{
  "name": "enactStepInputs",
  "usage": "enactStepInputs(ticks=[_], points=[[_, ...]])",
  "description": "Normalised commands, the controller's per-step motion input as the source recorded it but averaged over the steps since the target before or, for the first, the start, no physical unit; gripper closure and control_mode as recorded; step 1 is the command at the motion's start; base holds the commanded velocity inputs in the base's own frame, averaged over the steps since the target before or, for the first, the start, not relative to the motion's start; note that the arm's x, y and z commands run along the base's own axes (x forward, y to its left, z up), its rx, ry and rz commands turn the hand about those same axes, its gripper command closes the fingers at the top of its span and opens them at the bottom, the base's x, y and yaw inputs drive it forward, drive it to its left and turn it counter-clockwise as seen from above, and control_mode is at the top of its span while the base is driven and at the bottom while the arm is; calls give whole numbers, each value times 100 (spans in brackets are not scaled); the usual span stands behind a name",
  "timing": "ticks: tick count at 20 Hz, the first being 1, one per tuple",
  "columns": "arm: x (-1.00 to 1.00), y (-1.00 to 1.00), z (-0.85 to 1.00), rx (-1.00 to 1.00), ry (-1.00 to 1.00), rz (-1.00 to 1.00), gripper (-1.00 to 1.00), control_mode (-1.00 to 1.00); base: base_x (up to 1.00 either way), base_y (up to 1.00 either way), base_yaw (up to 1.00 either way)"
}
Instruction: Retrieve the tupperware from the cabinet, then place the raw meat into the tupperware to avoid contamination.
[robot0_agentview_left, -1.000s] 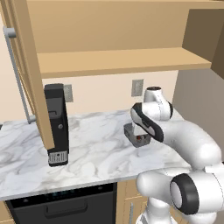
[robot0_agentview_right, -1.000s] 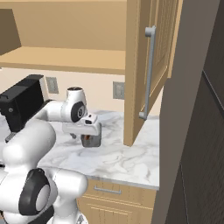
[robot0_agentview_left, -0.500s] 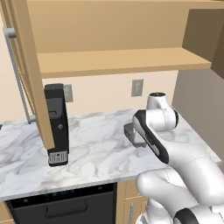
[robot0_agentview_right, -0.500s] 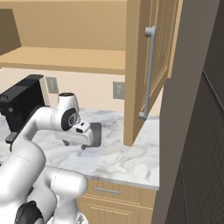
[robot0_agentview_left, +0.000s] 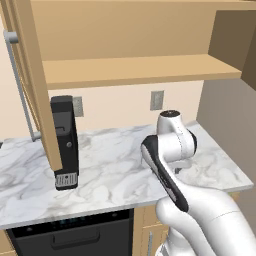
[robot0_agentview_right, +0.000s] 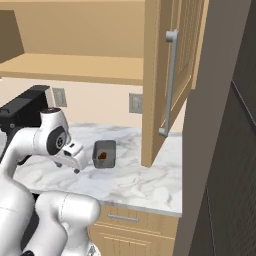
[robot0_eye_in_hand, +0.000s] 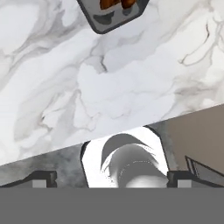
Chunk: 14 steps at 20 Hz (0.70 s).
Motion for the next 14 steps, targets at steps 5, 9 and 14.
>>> enactStepInputs(ticks=[5, 9, 14], points=[[-23, 44, 24, -4, -6, -10, -100, -100, 0, 0, 0], [-25, 51, 9, -3, -9, -11, -100, -100, 0, 0, 0], [-27, 49, 1, -1, -10, -9, -100, -100, 0, 0, 0]])
